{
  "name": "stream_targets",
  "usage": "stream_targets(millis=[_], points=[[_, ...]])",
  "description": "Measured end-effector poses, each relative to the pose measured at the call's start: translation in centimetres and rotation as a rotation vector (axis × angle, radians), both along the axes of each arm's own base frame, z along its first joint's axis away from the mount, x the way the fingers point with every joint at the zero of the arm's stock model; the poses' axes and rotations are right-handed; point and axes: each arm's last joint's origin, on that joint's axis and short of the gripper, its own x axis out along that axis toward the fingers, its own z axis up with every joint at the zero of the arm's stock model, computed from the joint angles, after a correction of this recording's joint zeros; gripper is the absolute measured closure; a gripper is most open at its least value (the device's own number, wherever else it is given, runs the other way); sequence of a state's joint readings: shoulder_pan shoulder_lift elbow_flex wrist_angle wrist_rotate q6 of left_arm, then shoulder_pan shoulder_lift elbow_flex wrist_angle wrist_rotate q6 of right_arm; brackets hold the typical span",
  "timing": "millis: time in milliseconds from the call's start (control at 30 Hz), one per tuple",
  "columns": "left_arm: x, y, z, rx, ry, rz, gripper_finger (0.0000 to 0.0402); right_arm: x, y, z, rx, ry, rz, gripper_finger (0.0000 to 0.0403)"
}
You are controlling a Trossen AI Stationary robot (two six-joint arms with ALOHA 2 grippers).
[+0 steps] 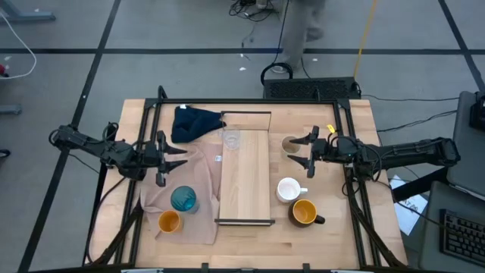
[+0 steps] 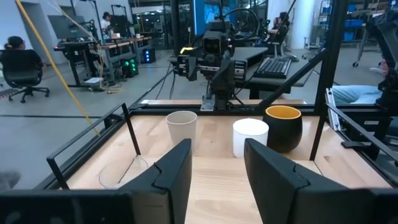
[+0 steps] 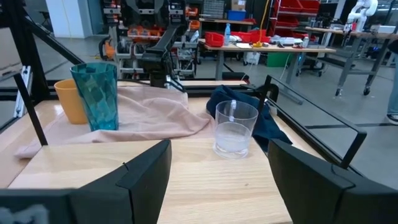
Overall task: Stack small to large cups/mugs on shelf
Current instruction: Put the white mug on the shelf
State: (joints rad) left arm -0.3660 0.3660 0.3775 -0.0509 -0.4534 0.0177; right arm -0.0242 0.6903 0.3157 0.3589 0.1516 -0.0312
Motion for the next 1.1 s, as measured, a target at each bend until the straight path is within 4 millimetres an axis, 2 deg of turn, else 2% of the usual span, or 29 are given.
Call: stream_targets(millis=[233,333,467,567,867,1100], points=[[0.0,0.0,0.0,-0.001,0.000,0.000,0.0252,0.0,0.0,0.0,-0.005,-0.003,0.000,0.0142],[0.0,0.0,0.0,-0.001,0.000,0.000,0.0252,0.0,0.0,0.1,0.060,-0.018,-0.002,0.0142],[0.0,0.0,0.0,-0.001,0.001,0.000,0.0252,0.1,0.4,0.3,0.105,-0.015,0.120,0.0142],[0.0,0.0,0.0,0.000,0.004,0.000,0.0252,0.3,0.5,1.3,0.130,0.007,0.150,0.0142],[0.0,0.0,-0.1,-0.016,0.004,0.001,0.0252,1.1,1.4,5.0,0.121,0.224,0.192,0.0142],[0.1,0.0,-0.7,-0.018,0.021,0.002,0.0252,2.4,2.0,4.5,0.128,0.453,0.208,0.0142]])
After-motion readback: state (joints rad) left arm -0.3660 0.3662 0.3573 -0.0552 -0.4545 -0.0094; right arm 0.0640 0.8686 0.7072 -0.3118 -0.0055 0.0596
